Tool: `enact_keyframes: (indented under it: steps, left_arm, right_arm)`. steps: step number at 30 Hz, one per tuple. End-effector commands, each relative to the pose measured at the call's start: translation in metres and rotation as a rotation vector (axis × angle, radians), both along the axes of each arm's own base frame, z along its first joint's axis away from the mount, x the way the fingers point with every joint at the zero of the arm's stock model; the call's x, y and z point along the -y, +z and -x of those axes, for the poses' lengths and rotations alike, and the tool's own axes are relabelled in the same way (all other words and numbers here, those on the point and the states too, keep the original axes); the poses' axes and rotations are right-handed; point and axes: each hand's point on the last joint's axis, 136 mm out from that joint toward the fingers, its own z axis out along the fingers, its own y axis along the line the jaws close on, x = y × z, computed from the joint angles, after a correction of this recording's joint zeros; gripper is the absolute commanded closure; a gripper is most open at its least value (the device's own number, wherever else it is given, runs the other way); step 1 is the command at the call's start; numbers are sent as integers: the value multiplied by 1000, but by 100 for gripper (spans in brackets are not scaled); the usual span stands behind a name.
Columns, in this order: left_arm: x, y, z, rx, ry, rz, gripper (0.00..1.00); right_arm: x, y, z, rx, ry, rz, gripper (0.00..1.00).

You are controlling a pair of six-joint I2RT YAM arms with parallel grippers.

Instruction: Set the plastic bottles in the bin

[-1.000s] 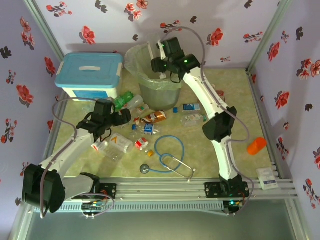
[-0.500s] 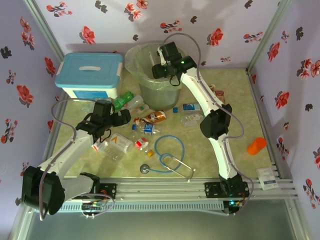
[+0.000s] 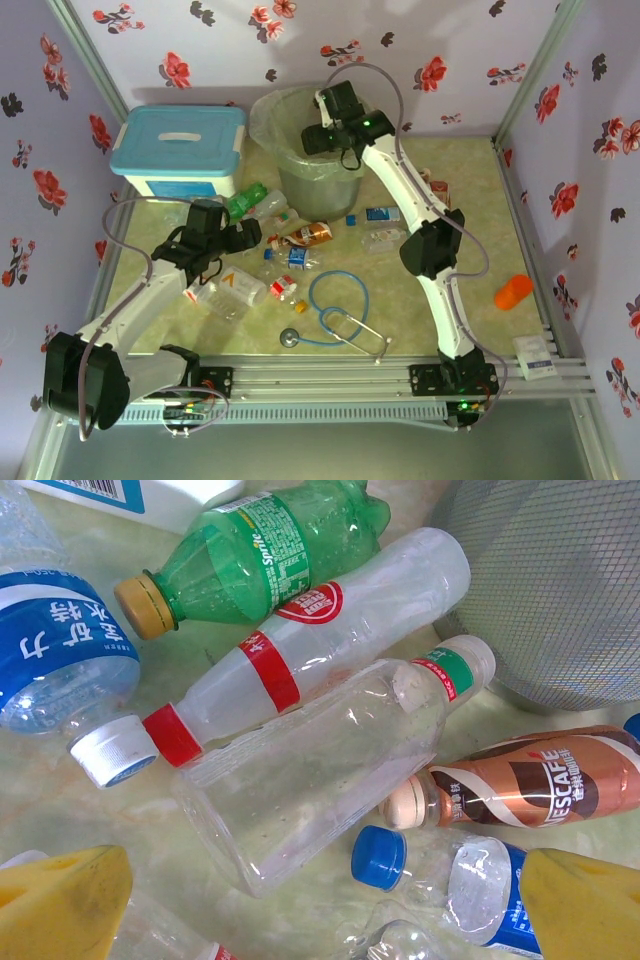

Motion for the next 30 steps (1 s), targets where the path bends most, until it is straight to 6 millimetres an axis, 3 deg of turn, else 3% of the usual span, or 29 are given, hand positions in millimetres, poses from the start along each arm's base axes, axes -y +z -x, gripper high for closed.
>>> enact_keyframes:
  steps: [1, 6, 9, 12, 16, 18, 24, 27, 30]
  left_arm:
    - [-1, 1, 2, -1, -7, -24, 0]
    - [-1, 2, 2, 2, -7, -21, 0]
    - [-1, 4, 2, 4, -7, -21, 0]
    - [0, 5, 1, 7, -12, -24, 0]
    - [0, 7, 0, 12, -13, -26, 0]
    - [0, 7, -1, 14, -16, -24, 0]
    - [0, 10, 2, 16, -20, -25, 0]
    - [-1, 8, 3, 18, -18, -23, 0]
    - [0, 6, 3, 9, -16, -20, 0]
  right_arm:
    - [8, 64, 9, 123, 17, -46, 23]
    - [28, 124, 30, 235, 7, -52, 20]
    - [52, 153, 46, 279, -24, -23, 19]
    - [85, 173, 60, 310, -91, 10, 18]
    - [142, 177, 70, 301, -229, 44, 18]
    - [177, 166, 74, 265, -316, 35, 16]
    - [269, 87, 84, 46, -529, 33, 12]
    - [299, 39, 86, -68, -599, 44, 9]
    - [311, -11, 84, -176, -625, 45, 7]
